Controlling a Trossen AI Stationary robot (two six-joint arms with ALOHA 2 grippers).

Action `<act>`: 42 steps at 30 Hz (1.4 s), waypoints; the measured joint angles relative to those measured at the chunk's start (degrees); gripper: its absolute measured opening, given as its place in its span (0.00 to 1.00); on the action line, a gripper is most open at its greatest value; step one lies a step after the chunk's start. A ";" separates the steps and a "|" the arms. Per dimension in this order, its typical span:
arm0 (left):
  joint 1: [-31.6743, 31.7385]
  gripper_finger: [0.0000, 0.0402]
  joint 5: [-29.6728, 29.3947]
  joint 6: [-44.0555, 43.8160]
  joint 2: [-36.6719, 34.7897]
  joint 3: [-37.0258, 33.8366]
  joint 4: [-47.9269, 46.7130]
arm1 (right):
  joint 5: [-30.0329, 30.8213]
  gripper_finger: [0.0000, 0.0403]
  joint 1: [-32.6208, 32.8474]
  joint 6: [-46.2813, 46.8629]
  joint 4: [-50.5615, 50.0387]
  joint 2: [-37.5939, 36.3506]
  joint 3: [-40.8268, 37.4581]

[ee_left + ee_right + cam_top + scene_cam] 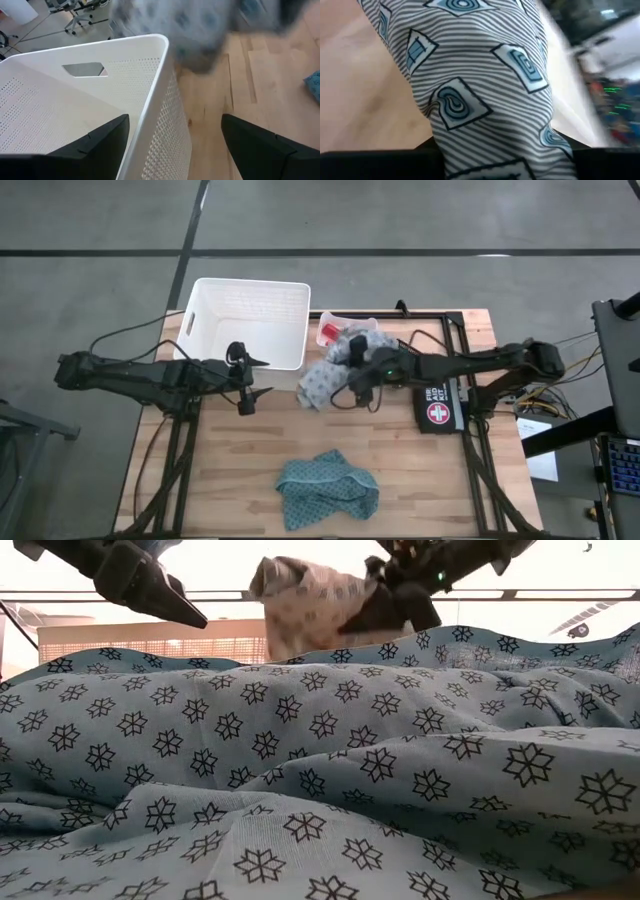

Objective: Pick & Place Medicine items
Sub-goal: Put the gray patient gown into the big white bin

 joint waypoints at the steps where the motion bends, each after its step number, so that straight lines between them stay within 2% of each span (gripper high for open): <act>1: 0.00 0.80 0.00 0.00 0.00 0.00 0.00 | 1.54 0.29 -0.04 -0.82 1.03 -0.84 0.00; 6: -0.01 0.80 0.00 0.00 0.00 0.00 -0.07 | 2.88 0.31 -1.32 -4.45 4.78 -4.33 1.50; 9: 0.00 0.80 0.00 0.00 0.00 0.00 -0.09 | 0.29 0.31 -3.52 -3.47 8.95 -4.70 3.87; 11: 0.00 0.80 0.00 0.00 0.00 0.00 -0.13 | -7.22 0.31 -5.96 -1.69 9.18 -4.21 6.04; 14: -0.01 0.80 0.00 0.00 0.00 0.00 -0.20 | -21.77 0.30 -10.08 1.94 8.80 -1.97 10.20; 16: -0.02 0.80 0.00 0.00 0.00 0.00 -0.20 | -29.11 0.30 -12.24 5.08 9.24 0.68 14.27; 18: 0.00 0.80 0.00 0.00 0.00 0.00 -0.24 | -33.52 0.30 -14.07 7.67 9.13 4.01 18.70; 24: 0.00 0.80 0.00 0.00 0.00 0.00 -0.31 | -36.75 0.31 -17.90 9.17 8.71 16.47 34.67; 26: 0.00 0.80 0.00 0.02 0.00 0.00 -0.31 | -40.23 0.31 -19.01 11.28 9.03 20.38 41.07; 33: 0.00 0.80 0.00 0.00 0.00 0.00 -0.31 | -59.57 0.33 -22.85 25.34 8.48 35.37 58.69; 38: 0.00 0.80 0.00 0.00 0.00 0.00 -0.31 | -61.04 0.33 -24.37 32.24 8.50 44.28 67.61; 42: 0.00 0.80 0.00 0.00 0.00 0.00 -0.33 | -62.89 0.32 -25.54 36.84 8.74 48.73 72.30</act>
